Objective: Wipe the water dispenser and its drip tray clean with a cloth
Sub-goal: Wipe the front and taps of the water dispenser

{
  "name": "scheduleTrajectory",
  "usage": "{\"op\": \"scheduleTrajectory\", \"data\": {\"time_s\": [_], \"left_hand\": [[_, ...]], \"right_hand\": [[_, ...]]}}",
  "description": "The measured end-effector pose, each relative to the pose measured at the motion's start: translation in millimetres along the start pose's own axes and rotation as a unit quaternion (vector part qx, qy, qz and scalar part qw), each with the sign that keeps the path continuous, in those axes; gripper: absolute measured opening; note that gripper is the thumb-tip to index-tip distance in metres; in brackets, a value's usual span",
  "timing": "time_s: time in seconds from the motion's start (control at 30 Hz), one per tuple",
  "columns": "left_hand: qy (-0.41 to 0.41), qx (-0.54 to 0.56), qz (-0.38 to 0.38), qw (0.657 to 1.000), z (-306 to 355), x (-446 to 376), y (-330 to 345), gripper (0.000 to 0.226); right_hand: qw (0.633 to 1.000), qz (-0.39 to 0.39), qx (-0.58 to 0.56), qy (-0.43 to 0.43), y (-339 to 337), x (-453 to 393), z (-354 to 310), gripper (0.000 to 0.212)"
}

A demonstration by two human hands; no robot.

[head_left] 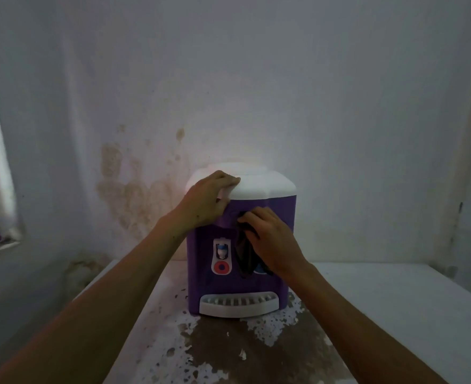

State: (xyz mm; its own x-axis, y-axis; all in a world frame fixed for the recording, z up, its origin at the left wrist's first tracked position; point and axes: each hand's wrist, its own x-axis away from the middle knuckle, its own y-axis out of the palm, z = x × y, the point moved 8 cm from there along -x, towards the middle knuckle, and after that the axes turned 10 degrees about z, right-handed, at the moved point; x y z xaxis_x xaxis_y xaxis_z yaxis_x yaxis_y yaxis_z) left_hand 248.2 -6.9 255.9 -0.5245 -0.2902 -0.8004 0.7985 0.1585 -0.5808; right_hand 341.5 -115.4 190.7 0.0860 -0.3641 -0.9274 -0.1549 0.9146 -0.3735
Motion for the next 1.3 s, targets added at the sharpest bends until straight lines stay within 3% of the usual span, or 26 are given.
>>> {"op": "scheduleTrajectory", "data": {"time_s": [0.1,0.17,0.27,0.33,0.4,0.47,0.53,0.6,0.7,0.8,0.93,1.1,1.2,1.3], "left_hand": [[-0.033,0.047,-0.028,0.998,-3,15,0,0.064],[-0.033,0.062,0.009,0.997,1,26,-10,0.064],[-0.061,0.087,0.118,0.987,8,43,-31,0.046],[-0.146,0.148,0.112,0.972,3,53,-29,0.037],[-0.246,0.248,0.056,0.935,-1,67,-15,0.039],[-0.322,0.357,0.015,0.877,0,82,-4,0.039],[-0.36,0.438,-0.01,0.824,5,95,-1,0.036],[-0.376,0.474,-0.025,0.796,9,105,-4,0.037],[-0.408,0.455,-0.043,0.791,4,118,-11,0.042],[-0.418,0.402,-0.059,0.812,-5,126,-19,0.041],[-0.42,0.33,0.029,0.845,-28,120,-40,0.035],[-0.391,0.214,0.156,0.882,-59,93,-67,0.029],[-0.314,0.082,0.199,0.925,-60,63,-76,0.017],[-0.266,-0.016,0.225,0.937,-63,40,-71,0.019]], "right_hand": [[0.989,0.013,-0.1,0.105,-14,-11,12,0.021],[0.97,0.031,-0.164,0.176,-24,-20,18,0.023],[0.926,0.01,-0.267,0.266,-23,-27,22,0.026],[0.893,-0.011,-0.336,0.3,-19,-26,16,0.026],[0.865,-0.015,-0.388,0.317,-16,-25,7,0.026],[0.837,-0.026,-0.431,0.337,-12,-23,0,0.026],[0.804,-0.054,-0.471,0.359,-4,-19,-5,0.027],[0.789,-0.083,-0.488,0.364,1,-17,-12,0.026],[0.82,-0.123,-0.457,0.32,4,-19,-25,0.023],[0.88,-0.141,-0.38,0.246,4,-25,-34,0.021],[0.955,-0.086,-0.233,0.162,-1,-40,-25,0.02],[0.983,0.02,-0.077,0.168,-16,-61,9,0.015],[0.987,0.029,-0.015,0.159,-21,-71,16,0.02],[0.989,0.019,0.011,0.149,-17,-75,19,0.023]]}}
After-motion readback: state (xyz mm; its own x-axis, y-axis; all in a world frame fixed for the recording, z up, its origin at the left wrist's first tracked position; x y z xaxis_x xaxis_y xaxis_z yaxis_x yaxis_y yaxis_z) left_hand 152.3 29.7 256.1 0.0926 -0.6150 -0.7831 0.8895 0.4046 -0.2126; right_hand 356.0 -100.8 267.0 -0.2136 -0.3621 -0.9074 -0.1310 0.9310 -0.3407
